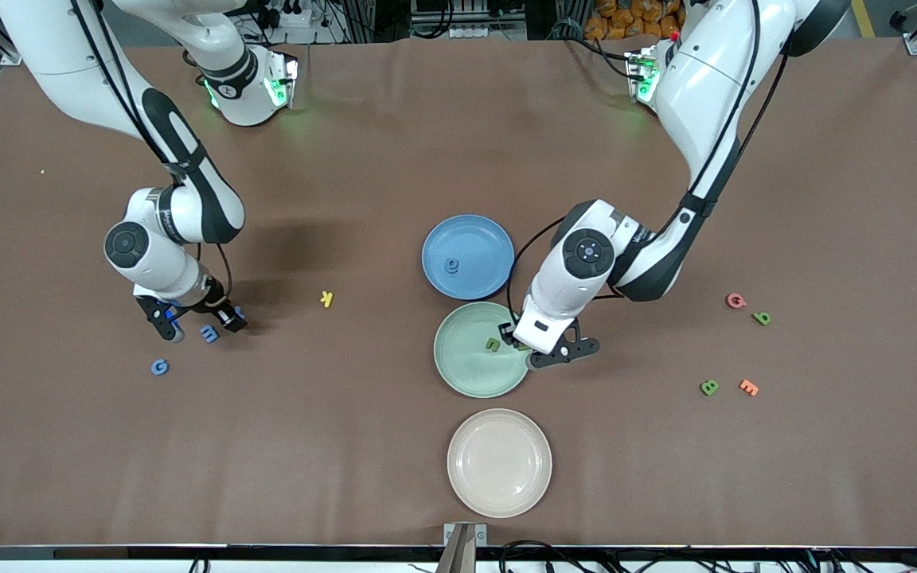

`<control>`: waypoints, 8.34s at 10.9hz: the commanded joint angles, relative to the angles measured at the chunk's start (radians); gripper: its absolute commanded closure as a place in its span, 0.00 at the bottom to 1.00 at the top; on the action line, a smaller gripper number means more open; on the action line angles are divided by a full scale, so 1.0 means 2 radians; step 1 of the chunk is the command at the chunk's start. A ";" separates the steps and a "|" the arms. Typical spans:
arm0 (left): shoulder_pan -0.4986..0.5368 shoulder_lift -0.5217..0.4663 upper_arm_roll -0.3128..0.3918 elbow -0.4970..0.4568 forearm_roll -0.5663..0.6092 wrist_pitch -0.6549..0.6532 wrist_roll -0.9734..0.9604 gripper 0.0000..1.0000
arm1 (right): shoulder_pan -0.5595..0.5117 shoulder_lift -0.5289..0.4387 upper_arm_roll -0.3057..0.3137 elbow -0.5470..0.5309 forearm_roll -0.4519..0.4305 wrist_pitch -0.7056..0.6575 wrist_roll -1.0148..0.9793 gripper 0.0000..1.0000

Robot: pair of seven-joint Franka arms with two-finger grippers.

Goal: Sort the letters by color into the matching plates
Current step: 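Carry the z to the green plate while the right gripper grasps x, then release the z and reach green B while the right gripper lifts x, then place the x on the blue plate while the left gripper grasps B, then drop the B into the green plate while the right gripper returns, then grasp the blue E with the right gripper while the left gripper returns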

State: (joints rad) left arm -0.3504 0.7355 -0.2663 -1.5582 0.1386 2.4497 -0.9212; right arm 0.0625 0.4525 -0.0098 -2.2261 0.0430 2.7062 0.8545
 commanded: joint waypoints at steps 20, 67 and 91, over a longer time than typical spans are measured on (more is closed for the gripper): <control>0.151 -0.007 -0.002 0.024 0.050 -0.090 0.447 0.00 | 0.002 -0.024 0.004 -0.006 -0.008 -0.025 -0.230 0.72; 0.056 0.018 0.000 0.066 -0.038 -0.053 0.384 1.00 | 0.055 -0.015 0.061 0.256 -0.042 -0.321 -0.634 0.00; 0.031 0.014 0.017 0.079 -0.027 -0.063 0.226 0.00 | -0.058 0.041 0.013 0.076 -0.041 0.002 -0.841 0.00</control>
State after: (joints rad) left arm -0.3470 0.8344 -0.2322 -1.3809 0.0855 2.3664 -0.5099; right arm -0.0354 0.5277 0.0034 -2.0546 -0.0403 2.6675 -0.8056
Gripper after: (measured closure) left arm 0.000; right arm 0.000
